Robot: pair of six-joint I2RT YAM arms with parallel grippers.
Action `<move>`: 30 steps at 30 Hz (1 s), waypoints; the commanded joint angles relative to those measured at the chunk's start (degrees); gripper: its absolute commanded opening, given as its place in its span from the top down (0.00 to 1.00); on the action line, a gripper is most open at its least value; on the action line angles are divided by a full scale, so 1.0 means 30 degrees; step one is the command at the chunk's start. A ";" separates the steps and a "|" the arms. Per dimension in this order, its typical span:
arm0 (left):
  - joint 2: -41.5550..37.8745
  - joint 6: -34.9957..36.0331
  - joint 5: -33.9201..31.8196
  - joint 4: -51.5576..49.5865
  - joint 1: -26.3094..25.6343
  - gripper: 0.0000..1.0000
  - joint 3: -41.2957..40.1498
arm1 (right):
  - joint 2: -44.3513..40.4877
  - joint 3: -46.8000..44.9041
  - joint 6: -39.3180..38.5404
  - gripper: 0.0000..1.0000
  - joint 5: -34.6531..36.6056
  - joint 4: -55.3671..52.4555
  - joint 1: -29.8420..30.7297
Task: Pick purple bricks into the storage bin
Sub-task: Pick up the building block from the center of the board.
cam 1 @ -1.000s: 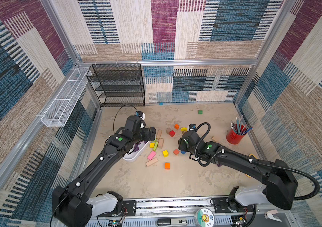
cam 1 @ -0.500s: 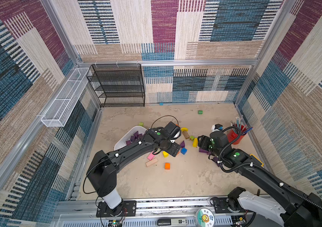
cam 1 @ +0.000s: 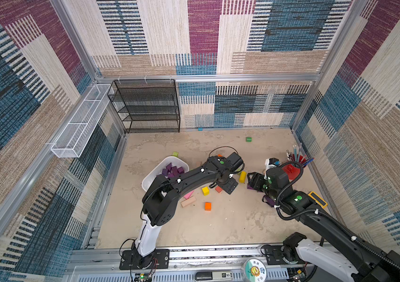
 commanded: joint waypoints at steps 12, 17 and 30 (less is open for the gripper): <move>0.3966 0.0170 0.0217 -0.0561 0.0346 0.24 0.4031 | -0.0980 0.0002 -0.0325 0.31 -0.0017 0.0694 -0.0055; 0.4636 0.0141 0.0174 -0.0552 0.0694 0.28 0.4511 | -0.1065 0.0296 -0.0597 0.32 0.0042 0.0540 -0.0052; 0.5771 0.0227 0.0685 -0.0465 0.1082 0.46 0.4877 | -0.0893 0.0456 -0.0853 0.32 0.0009 0.0613 -0.0055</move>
